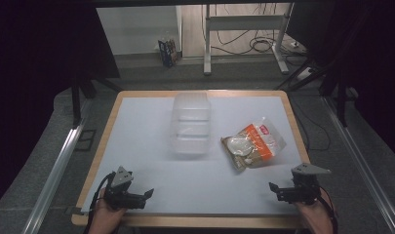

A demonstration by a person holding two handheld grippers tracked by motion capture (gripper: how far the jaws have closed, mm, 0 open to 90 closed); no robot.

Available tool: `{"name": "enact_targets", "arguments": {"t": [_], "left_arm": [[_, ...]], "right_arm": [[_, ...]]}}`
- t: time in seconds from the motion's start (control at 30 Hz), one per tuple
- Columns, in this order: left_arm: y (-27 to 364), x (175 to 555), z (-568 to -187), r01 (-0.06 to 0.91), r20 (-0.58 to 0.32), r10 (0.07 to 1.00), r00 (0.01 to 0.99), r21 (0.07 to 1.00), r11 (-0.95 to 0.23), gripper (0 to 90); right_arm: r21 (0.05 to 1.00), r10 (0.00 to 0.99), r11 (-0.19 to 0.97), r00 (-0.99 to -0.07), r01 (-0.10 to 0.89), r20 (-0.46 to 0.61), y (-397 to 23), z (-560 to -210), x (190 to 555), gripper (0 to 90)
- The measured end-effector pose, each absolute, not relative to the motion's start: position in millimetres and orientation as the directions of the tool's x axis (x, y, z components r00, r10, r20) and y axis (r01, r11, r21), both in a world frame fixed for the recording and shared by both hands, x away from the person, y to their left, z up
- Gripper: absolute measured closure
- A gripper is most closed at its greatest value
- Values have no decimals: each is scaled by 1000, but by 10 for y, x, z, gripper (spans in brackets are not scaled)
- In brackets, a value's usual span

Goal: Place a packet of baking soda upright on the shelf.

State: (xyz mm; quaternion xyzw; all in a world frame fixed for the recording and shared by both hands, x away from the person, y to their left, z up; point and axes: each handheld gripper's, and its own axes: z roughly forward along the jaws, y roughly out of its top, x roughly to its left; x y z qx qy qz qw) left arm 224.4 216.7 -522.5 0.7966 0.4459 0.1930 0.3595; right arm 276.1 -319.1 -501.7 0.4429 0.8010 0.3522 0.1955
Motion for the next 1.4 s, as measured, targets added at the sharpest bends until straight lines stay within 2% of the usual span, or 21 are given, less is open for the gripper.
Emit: {"name": "enact_targets", "arguments": {"t": [0.37, 0.53, 1.17, 1.3, 1.4], "left_arm": [[2187, 2238, -5225, 560, 15, 863, 505, 755, -341, 0], [2174, 2232, -5232, 552, 49, 861, 507, 748, -368, 0], [2149, 2232, -5237, 547, 67, 853, 517, 741, -390, 0], [2146, 2233, -5239, 548, 68, 854, 517, 740, -390, 0], [2139, 2236, -5238, 550, 70, 854, 516, 737, -393, 0]], "right_arm": [[753, 841, 344, -540, 562, 19, -3224, -5037, 2843, 4], [753, 852, 295, -519, 588, 72, -3221, -5052, 2873, 4], [747, 877, 279, -477, 603, 58, -3214, -5032, 2921, 15], [758, 886, 274, -463, 592, 41, -3234, -4980, 2964, 31], [748, 890, 280, -455, 602, 33, -3221, -4941, 3022, 75]]}}
